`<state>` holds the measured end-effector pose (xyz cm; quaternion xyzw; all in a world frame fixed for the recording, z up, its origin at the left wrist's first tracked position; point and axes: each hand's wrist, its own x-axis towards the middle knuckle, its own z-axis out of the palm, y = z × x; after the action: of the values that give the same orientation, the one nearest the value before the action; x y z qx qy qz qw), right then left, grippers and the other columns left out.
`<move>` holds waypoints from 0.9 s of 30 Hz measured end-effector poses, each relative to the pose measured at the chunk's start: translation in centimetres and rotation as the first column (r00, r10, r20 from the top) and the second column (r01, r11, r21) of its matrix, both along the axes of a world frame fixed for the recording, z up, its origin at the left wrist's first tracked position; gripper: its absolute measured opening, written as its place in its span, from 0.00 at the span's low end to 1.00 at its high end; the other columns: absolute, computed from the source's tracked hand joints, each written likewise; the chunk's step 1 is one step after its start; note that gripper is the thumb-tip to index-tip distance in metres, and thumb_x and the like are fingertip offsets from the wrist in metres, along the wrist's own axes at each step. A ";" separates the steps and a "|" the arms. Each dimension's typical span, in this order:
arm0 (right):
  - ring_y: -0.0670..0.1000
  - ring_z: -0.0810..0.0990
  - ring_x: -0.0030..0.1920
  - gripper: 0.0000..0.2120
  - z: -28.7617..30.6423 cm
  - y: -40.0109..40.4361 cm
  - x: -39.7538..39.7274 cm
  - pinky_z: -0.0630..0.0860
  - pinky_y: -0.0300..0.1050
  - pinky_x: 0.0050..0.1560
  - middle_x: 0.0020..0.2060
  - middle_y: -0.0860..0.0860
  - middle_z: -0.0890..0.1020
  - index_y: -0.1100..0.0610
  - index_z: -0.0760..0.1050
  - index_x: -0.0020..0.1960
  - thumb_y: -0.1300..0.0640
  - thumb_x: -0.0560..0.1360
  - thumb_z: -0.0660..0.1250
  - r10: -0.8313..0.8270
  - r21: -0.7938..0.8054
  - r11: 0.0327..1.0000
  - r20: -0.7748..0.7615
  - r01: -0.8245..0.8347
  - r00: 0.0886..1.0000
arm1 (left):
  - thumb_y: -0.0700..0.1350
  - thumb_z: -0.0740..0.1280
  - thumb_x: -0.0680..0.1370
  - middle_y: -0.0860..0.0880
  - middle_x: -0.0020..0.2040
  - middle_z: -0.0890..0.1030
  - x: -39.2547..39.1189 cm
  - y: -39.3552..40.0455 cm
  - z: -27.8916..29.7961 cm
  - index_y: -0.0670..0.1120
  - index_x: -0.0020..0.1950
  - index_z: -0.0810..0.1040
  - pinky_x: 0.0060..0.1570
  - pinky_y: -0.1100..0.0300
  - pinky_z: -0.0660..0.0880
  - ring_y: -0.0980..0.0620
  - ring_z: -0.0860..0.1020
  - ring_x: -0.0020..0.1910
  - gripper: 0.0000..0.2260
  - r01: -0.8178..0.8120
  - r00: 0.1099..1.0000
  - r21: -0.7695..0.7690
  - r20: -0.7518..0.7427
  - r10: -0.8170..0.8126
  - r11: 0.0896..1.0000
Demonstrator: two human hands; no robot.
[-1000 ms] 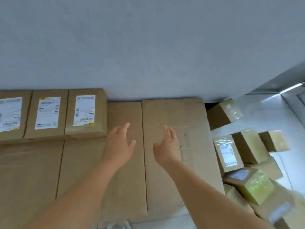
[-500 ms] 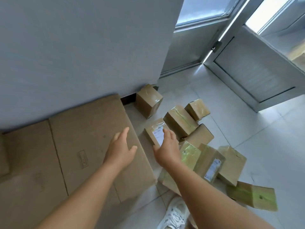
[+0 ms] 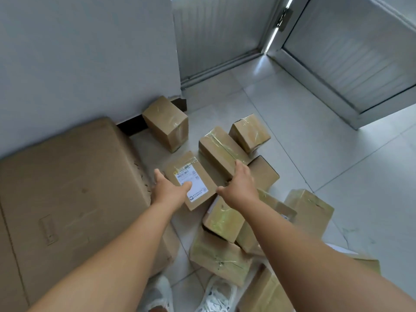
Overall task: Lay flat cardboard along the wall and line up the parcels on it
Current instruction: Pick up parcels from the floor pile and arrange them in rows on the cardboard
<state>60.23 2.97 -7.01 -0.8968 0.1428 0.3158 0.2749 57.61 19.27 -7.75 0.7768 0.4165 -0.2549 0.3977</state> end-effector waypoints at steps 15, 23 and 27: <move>0.60 0.41 0.77 0.47 -17.9 -2.4 8.1 0.49 0.57 0.74 0.78 0.54 0.42 0.49 0.43 0.79 0.54 0.71 0.72 0.166 -0.285 0.944 -0.028 -0.167 0.986 | 0.63 0.69 0.71 0.37 0.77 0.42 5.0 -3.2 -19.3 0.53 0.78 0.41 0.69 0.48 0.62 0.36 0.55 0.74 0.48 0.111 0.969 -0.012 -0.222 -0.111 0.994; 0.62 0.56 0.70 0.52 -19.2 -1.7 8.7 0.58 0.57 0.69 0.69 0.57 0.54 0.44 0.47 0.73 0.37 0.61 0.75 0.212 -0.354 0.917 0.036 -0.186 0.977 | 0.69 0.71 0.63 0.39 0.73 0.26 9.1 -2.5 -21.7 0.56 0.76 0.34 0.70 0.32 0.49 0.36 0.33 0.74 0.57 0.248 0.965 0.138 -0.117 -0.233 0.959; 0.63 0.57 0.69 0.58 -20.0 -0.9 8.2 0.64 0.56 0.67 0.73 0.57 0.48 0.40 0.36 0.76 0.39 0.62 0.76 0.231 -0.242 0.943 -0.007 -0.226 0.973 | 0.69 0.72 0.61 0.40 0.71 0.23 8.8 -3.7 -22.3 0.55 0.74 0.29 0.63 0.26 0.49 0.36 0.30 0.72 0.61 0.212 0.973 0.179 -0.130 -0.191 0.961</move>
<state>68.46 2.06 -27.02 -0.9374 0.0722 0.3163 0.1266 66.43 15.55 -30.10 0.8344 0.3793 -0.2958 0.2691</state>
